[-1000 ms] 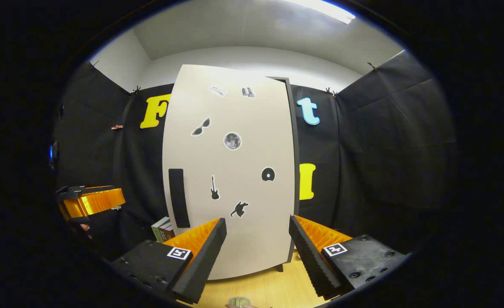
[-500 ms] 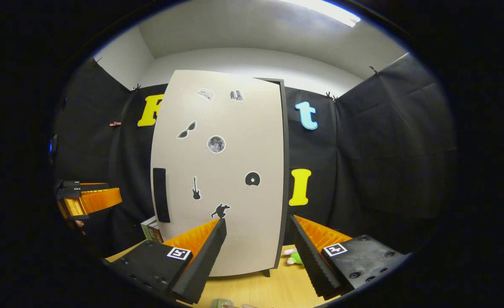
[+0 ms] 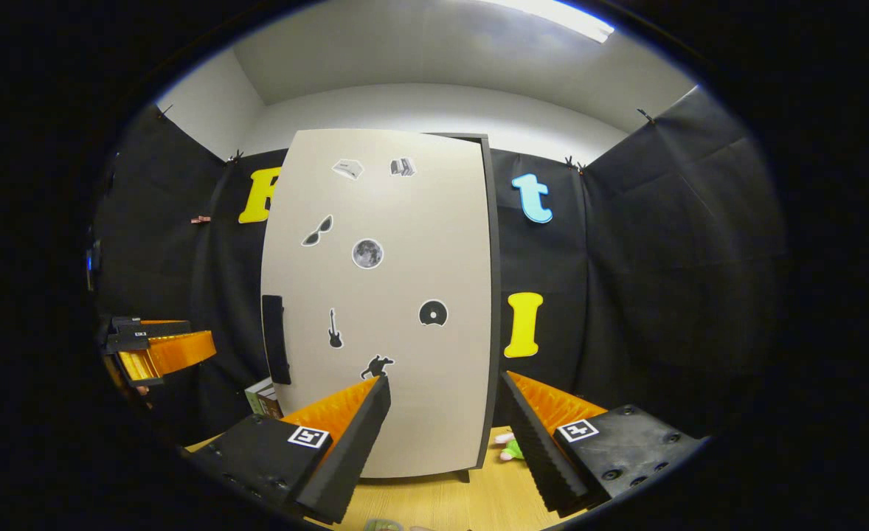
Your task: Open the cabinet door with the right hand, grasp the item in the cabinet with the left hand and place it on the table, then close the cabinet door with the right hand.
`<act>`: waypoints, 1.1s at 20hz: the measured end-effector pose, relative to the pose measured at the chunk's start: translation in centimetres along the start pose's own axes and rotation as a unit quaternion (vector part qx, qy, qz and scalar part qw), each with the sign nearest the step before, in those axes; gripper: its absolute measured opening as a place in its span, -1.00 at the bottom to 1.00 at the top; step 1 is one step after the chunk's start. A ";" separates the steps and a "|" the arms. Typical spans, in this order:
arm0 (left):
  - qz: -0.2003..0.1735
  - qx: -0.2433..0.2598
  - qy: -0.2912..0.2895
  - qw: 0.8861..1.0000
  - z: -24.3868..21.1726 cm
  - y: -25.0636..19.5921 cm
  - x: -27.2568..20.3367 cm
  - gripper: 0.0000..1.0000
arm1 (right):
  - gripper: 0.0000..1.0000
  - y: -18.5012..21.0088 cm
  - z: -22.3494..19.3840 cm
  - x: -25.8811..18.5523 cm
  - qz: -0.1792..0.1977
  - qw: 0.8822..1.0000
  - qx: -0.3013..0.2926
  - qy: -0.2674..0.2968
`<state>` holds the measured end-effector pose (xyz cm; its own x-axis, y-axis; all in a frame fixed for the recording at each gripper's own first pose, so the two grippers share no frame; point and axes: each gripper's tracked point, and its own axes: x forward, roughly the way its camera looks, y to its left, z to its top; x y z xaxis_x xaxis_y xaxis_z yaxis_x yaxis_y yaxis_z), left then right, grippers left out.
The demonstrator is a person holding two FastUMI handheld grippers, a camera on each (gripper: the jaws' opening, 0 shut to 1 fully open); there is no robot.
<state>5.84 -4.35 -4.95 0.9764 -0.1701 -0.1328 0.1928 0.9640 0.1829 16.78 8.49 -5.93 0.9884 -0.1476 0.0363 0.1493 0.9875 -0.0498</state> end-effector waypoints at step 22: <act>0.003 -0.007 0.002 1.000 0.0 -0.5 -0.3 0.89 | 0.92 0.2 0.1 0.9 0.009 1.000 0.003 -0.006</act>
<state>5.43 -4.74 -5.04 0.9773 -0.1626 -0.1357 0.1847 0.9680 0.1699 17.67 8.53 -5.78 0.9906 -0.1286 0.0475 0.1308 0.9904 -0.0454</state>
